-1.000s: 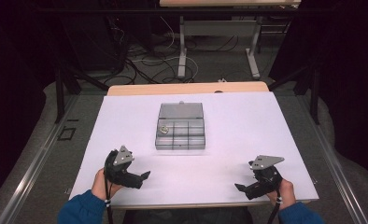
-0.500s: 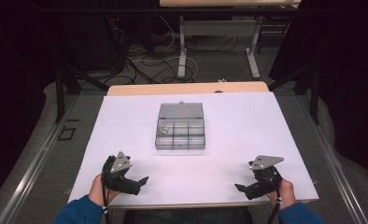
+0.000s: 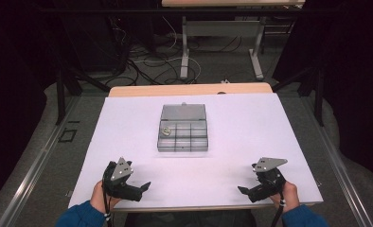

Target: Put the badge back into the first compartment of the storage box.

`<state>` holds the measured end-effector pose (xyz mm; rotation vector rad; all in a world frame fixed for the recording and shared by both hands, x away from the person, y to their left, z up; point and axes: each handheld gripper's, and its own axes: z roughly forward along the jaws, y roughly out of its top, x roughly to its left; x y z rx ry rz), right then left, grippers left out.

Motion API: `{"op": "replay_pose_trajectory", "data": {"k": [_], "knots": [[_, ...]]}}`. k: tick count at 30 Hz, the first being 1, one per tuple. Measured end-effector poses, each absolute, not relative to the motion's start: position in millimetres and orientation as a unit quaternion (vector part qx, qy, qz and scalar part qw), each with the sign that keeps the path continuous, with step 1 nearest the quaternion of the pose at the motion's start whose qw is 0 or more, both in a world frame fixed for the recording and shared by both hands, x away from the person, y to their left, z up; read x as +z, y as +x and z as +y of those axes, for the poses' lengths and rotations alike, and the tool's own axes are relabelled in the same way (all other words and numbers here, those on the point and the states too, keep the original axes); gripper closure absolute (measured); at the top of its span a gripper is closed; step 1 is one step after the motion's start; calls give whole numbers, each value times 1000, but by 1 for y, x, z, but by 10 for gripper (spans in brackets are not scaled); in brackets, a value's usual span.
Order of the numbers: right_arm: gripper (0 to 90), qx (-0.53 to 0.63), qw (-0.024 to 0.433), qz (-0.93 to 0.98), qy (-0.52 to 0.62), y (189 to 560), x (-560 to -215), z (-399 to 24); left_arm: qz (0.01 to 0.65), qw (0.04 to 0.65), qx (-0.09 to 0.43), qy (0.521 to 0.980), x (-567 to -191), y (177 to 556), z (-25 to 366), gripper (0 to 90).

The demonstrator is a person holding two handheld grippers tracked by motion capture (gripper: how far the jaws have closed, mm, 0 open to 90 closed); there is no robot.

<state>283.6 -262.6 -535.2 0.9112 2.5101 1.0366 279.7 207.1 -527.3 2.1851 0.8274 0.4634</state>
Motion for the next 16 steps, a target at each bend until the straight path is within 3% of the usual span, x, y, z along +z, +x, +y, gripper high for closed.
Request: {"op": "replay_pose_trajectory", "data": {"k": [16], "knots": [[14,361,133,868,313,285,-536,-264,322,376,177,851,-526,281,207,2]]}}
